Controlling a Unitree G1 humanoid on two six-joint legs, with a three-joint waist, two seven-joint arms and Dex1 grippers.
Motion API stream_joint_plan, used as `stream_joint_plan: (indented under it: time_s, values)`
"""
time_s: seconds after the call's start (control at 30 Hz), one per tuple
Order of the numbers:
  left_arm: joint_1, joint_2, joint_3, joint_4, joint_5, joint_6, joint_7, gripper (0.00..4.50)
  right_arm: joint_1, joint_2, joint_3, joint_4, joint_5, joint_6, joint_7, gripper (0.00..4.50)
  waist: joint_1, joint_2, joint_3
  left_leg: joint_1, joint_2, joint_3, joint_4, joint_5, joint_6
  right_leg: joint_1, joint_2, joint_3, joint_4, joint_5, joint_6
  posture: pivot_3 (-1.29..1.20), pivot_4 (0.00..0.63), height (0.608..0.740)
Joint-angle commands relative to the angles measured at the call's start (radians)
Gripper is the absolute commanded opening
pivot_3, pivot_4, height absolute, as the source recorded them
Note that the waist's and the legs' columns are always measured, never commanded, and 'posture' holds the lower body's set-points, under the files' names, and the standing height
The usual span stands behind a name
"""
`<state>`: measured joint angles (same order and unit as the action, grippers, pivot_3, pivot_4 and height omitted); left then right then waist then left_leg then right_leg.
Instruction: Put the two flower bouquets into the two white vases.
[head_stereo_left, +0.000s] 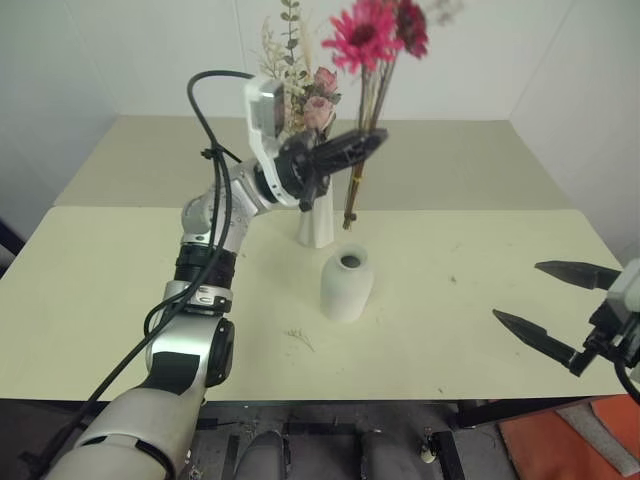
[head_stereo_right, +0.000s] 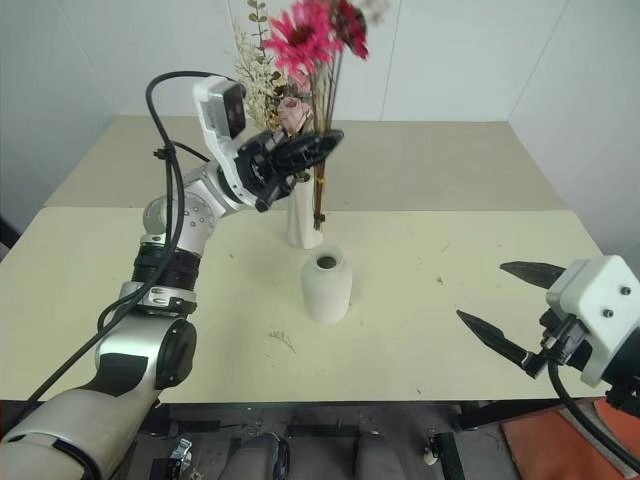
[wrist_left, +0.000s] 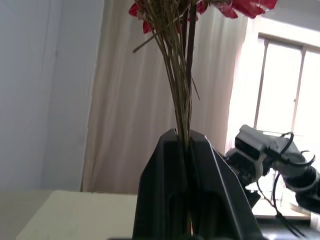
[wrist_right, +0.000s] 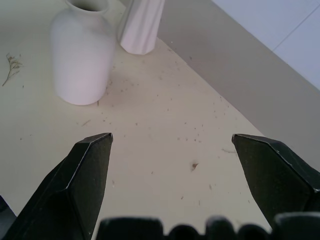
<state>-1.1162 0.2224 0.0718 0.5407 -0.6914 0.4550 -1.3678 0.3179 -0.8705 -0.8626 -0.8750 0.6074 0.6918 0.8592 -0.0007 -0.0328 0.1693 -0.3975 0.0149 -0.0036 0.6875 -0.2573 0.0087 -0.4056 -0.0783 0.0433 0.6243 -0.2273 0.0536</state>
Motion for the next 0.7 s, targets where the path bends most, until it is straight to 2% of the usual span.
stream_joint_plan:
  time_s: [0.03,0.7]
  values:
    - [-0.004,-0.003,0.001,0.017,0.024,-0.036,-0.031,0.04,0.005,0.003,-0.048,-0.026,0.004,0.005,-0.03,4.5,0.0,0.0,0.0,0.0,0.0,0.0,0.0,0.0,0.0,0.0,0.0,0.0,0.0,0.0,0.0,0.0,0.15,0.74]
    - [0.127,-0.098,-0.036,-0.006,0.119,-0.127,-0.01,0.04,-0.033,-0.035,0.016,0.03,-0.048,-0.029,-0.054,4.5,0.006,0.0,0.0,0.0,0.0,0.0,0.0,0.0,0.0,0.0,0.0,0.0,0.0,0.0,0.0,0.0,0.15,0.74]
